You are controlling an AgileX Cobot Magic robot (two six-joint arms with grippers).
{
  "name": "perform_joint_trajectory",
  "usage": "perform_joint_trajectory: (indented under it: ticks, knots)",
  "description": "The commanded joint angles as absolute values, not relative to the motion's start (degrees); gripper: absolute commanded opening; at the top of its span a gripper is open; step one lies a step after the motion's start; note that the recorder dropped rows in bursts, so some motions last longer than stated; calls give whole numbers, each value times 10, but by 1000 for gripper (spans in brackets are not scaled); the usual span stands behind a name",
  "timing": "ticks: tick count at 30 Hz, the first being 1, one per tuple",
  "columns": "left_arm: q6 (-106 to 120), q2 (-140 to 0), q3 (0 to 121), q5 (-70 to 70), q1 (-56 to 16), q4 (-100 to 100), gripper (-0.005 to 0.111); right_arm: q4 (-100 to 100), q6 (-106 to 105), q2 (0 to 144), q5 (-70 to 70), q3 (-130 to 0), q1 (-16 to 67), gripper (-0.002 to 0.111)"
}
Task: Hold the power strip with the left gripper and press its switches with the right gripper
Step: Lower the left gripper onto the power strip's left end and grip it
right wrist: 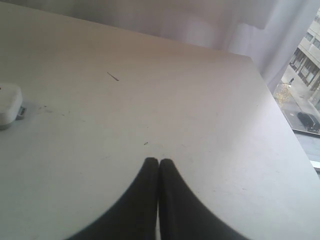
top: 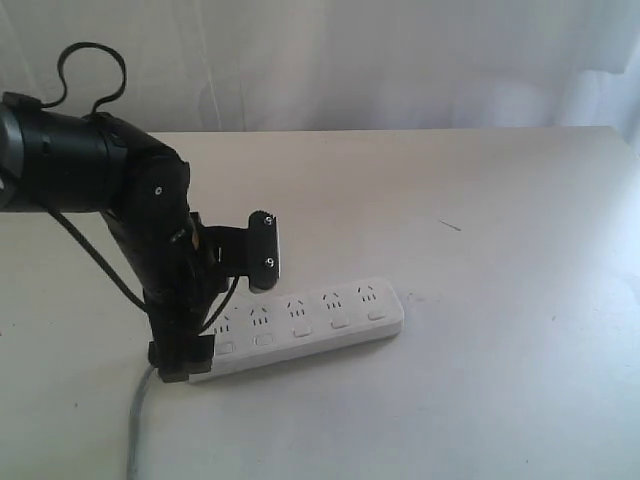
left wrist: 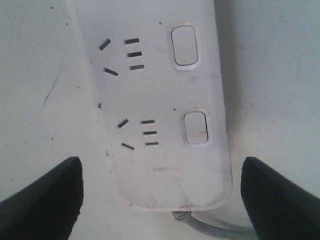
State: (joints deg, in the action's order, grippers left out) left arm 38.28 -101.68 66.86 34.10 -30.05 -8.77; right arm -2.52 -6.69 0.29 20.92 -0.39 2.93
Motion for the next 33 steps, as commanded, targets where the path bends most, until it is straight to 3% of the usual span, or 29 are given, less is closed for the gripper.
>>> perform_joint_trajectory:
  ticks: [1,16,33]
  knots:
    - [379,-1036,683,337,-304,-64,86,-28,-66,0,205,0,25,0]
    - [408,-1110,687,298,-304,-63,86,-28,-66,0,205,0,25,0]
    - [372,-1105,687,403,-304,-79,86,-28,-66,0,205,0,25,0]
